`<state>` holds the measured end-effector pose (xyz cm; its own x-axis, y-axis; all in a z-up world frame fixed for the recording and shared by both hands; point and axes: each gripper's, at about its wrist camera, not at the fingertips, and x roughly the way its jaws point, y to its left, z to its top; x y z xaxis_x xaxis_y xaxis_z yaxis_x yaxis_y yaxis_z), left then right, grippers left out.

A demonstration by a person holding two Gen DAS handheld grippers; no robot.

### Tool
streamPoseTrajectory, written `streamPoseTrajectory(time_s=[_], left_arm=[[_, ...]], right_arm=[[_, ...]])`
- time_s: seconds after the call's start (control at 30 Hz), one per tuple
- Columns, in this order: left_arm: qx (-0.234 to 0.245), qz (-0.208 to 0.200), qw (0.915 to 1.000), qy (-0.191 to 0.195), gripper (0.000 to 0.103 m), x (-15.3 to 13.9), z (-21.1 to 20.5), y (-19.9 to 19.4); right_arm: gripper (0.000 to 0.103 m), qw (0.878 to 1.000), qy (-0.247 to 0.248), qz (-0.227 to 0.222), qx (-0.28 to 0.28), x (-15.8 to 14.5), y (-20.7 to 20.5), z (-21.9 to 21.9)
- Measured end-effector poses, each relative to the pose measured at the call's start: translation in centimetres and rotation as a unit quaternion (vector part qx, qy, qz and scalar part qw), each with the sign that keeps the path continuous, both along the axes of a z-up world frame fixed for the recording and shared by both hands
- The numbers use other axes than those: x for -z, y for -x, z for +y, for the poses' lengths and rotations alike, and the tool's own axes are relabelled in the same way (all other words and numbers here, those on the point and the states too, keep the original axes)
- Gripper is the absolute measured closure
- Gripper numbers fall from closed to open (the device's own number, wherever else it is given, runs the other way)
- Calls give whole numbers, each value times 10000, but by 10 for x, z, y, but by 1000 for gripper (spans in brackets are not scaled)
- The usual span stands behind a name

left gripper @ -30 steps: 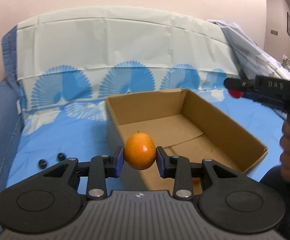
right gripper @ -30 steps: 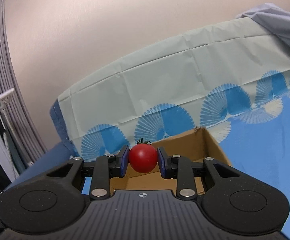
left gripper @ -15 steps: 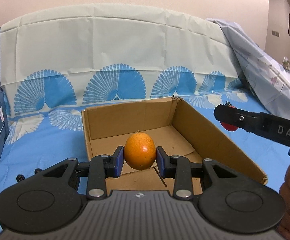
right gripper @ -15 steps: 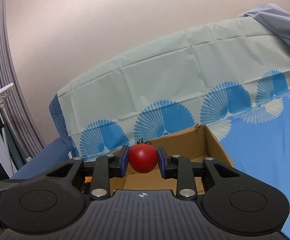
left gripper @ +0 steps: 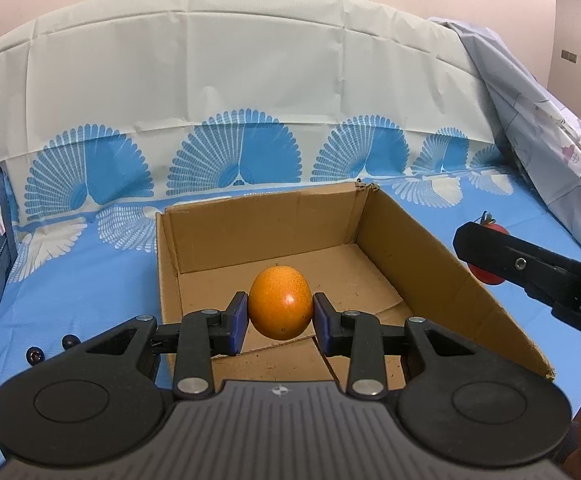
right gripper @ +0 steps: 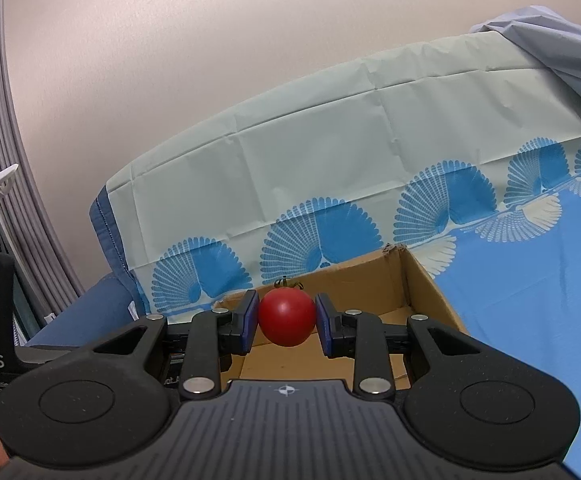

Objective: Organize fruits
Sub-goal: 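Carry the orange in the left gripper while the right gripper carries the tomato over the box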

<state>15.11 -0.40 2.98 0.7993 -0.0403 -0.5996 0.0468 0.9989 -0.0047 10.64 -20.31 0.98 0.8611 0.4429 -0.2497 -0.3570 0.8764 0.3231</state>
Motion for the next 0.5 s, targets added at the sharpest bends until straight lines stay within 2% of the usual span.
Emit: streamPoseTrajectory(time_s=[0.5], left_arm=[[44,36,10000,-62,65,0,-3,-16]], right_arm=[[71,10000,21,30,4,0,-2,1]])
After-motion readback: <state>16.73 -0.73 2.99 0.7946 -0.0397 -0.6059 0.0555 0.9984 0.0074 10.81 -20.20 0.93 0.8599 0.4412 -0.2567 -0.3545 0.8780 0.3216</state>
